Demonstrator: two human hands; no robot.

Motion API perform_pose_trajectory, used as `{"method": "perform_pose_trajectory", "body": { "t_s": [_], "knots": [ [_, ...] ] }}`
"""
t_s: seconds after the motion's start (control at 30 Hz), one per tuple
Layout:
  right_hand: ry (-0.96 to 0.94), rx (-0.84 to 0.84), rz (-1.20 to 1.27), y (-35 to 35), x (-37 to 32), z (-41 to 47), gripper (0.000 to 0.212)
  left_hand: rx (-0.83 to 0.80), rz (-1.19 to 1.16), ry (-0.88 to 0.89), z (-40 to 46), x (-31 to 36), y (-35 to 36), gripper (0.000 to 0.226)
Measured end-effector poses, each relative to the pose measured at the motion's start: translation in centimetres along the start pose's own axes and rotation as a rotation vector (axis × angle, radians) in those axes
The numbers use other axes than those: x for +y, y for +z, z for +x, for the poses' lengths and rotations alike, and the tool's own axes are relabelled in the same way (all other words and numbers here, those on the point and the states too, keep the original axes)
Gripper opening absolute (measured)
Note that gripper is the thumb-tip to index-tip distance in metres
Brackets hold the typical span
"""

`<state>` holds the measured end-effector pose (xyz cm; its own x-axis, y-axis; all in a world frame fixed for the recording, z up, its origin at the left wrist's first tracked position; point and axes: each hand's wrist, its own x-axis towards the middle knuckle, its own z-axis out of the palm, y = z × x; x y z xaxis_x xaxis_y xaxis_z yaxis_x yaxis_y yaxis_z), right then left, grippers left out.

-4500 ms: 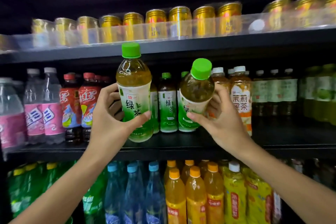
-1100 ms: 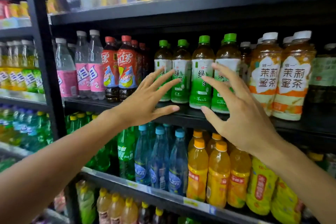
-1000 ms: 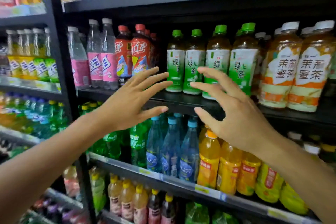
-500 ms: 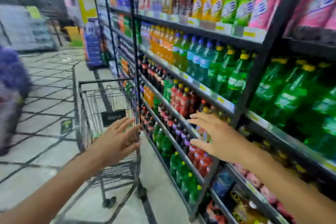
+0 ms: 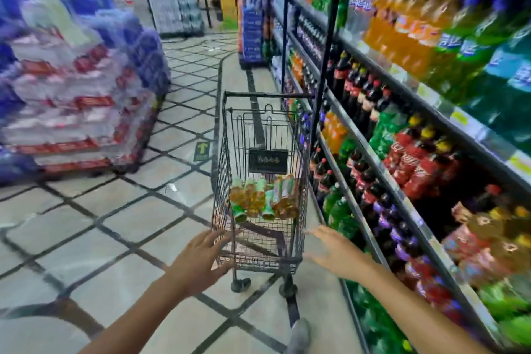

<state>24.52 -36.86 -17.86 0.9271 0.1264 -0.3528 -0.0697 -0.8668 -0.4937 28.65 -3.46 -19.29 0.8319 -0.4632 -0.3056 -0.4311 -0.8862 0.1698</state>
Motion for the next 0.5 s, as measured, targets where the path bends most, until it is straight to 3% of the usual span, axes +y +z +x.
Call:
{"method": "perform_pose_trajectory", "body": {
  "t_s": [0.07, 0.2, 0.3, 0.43, 0.5],
  "knots": [
    [0.031, -0.034, 0.082, 0.2, 1.3, 4.4, 0.063, -0.066, -0.024, -0.049, 3.8, -0.6, 0.2, 0.119],
    [0.094, -0.109, 0.182, 0.1, 3.2, 12.4, 0.062, -0.152, -0.061, -0.147, 11.1, -1.4, 0.2, 0.088],
    [0.133, -0.18, 0.247, 0.5, 4.4, 18.0, 0.064, -0.201, -0.062, -0.149, 16.7, -2.5, 1.0, 0.095],
    [0.216, -0.267, 0.336, 2.0, 4.6, 23.5, 0.066, -0.276, -0.069, -0.172, 21.5, -4.1, 2.3, 0.073],
    [0.269, -0.296, 0.394, 2.9, 4.5, 26.2, 0.068, -0.3, -0.064, -0.176, 24.5, -5.5, 3.0, 0.079]
  ]
}}
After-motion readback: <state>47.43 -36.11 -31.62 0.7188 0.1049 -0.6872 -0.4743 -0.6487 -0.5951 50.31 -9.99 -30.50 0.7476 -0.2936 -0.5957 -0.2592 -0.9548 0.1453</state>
